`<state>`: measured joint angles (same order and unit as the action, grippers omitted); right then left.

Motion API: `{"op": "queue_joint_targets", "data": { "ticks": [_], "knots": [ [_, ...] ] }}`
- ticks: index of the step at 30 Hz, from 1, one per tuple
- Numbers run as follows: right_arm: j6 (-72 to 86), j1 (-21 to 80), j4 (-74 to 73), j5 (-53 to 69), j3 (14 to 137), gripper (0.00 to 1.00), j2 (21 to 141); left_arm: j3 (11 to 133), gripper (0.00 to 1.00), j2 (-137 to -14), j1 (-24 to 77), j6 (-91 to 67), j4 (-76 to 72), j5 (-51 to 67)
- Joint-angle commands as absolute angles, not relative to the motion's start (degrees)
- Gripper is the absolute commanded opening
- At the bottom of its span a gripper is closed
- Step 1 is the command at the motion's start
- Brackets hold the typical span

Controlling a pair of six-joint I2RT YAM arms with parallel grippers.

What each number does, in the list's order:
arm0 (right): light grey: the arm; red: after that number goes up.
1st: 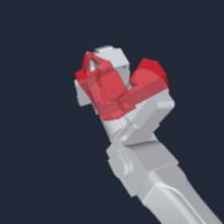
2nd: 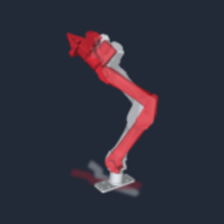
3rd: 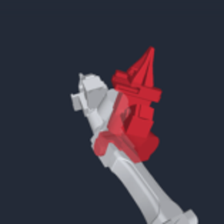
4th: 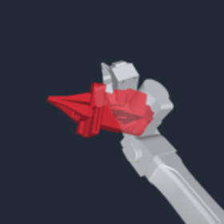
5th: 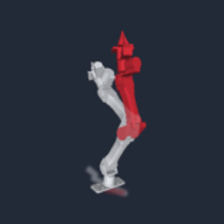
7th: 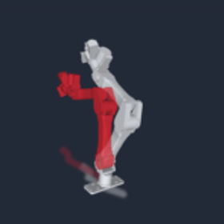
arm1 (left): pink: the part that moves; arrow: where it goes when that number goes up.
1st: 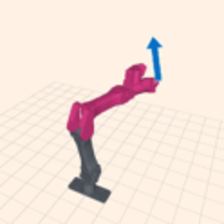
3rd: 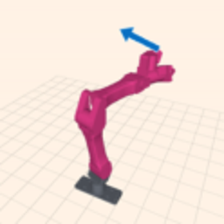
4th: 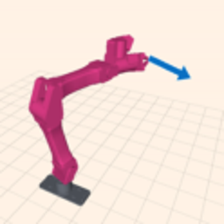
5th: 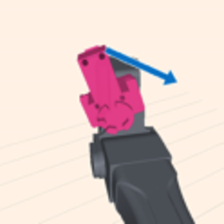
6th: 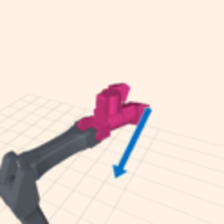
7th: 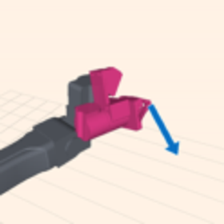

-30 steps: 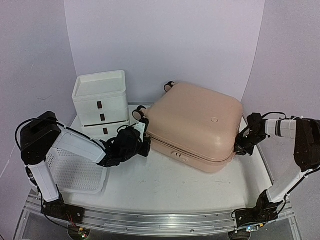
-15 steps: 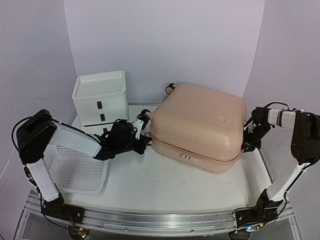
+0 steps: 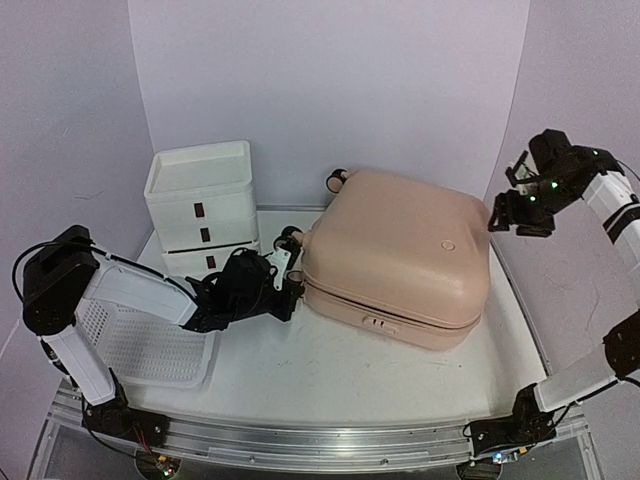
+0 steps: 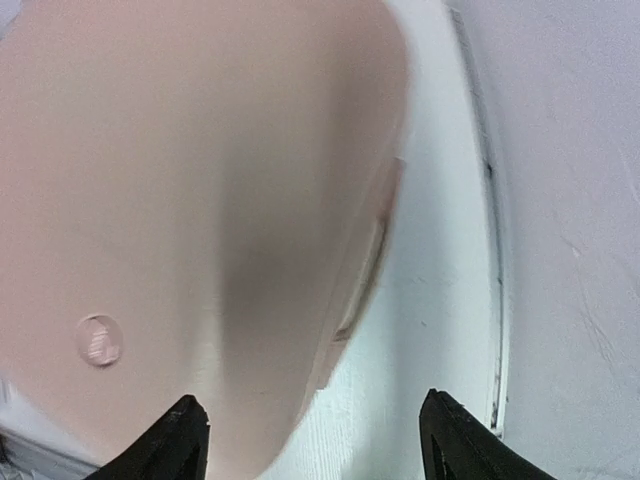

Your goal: Open, take out, and arrange the luggage

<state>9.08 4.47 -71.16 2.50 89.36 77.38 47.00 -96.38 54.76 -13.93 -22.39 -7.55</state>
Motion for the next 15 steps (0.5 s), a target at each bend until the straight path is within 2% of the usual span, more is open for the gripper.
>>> {"op": "queue_joint_targets", "data": {
  "ticks": [1,7,15],
  "knots": [
    [1.8,17.1,-71.8,5.6,97.7,0.76,84.9,48.7,0.00,-94.8,59.3,-13.0,-27.5,-5.3],
    [-7.9,33.0,-70.6,4.1,109.9,0.83,95.7,49.8,0.00,-95.7,63.8,-11.6,-27.8,-5.8],
    [-14.3,42.6,-71.7,7.7,124.7,0.87,110.3,51.7,0.00,-99.0,69.7,-9.9,-27.8,-7.1]
  ]
}}
